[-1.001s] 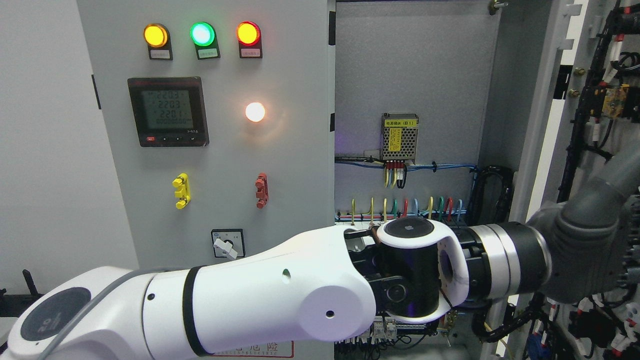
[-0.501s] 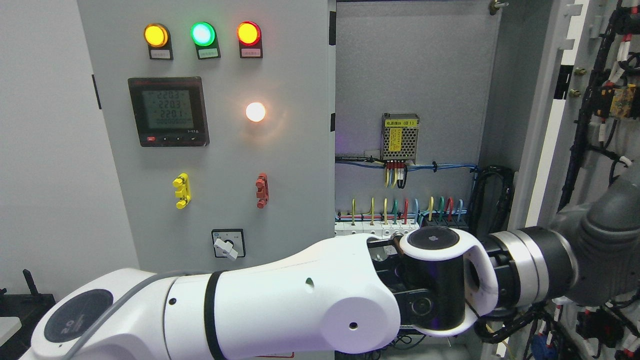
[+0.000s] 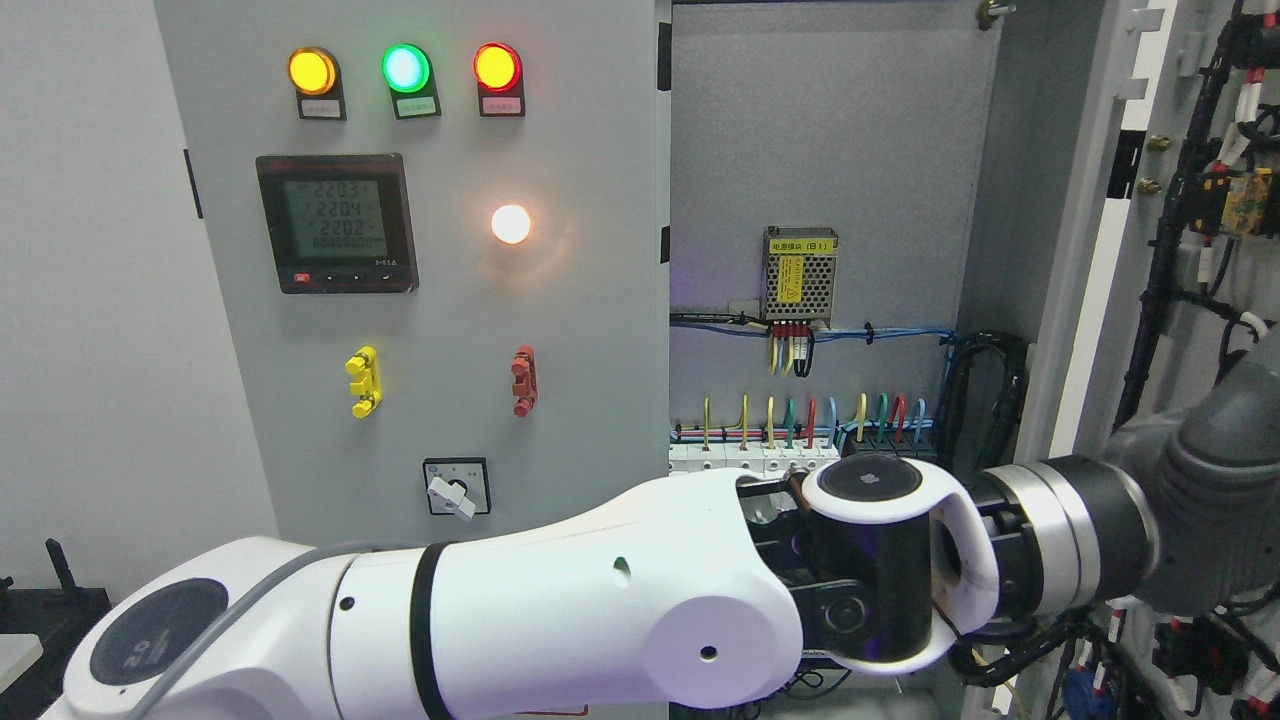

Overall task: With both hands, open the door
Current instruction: 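Release the door and withdraw the left hand from the cabinet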

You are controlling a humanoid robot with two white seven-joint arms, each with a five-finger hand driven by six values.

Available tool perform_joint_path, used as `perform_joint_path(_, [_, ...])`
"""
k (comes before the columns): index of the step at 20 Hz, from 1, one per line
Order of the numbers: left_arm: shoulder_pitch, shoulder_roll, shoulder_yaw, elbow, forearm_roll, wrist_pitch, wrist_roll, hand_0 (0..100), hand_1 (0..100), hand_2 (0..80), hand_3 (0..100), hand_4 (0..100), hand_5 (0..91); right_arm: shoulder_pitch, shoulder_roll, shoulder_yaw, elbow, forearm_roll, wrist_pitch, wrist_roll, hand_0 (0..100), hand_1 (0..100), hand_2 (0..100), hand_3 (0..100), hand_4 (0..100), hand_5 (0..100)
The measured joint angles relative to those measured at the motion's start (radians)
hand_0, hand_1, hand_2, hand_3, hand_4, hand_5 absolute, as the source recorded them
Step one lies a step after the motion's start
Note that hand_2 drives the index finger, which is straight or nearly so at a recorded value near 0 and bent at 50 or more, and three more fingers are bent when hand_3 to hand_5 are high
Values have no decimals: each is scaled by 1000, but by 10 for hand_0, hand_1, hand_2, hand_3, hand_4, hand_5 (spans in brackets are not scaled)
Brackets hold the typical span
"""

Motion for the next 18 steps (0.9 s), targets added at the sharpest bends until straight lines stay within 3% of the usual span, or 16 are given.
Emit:
perform_joint_path(11, [70,193,14,-85,-10,45,-37,0,0,0,0,32,0,0,0,0,0,0,0,0,0,0,0,0,0,0])
perform_joint_path(15, [125,294,25,-139,-49,50,-101,0,0,0,0,32,0,0,0,0,0,0,0,0,0,0,0,0,0,0])
perform_joint_path(18, [171,387,30,-185,-70,53,-179,0,0,0,0,32,0,0,0,0,0,0,0,0,0,0,0,0,0,0])
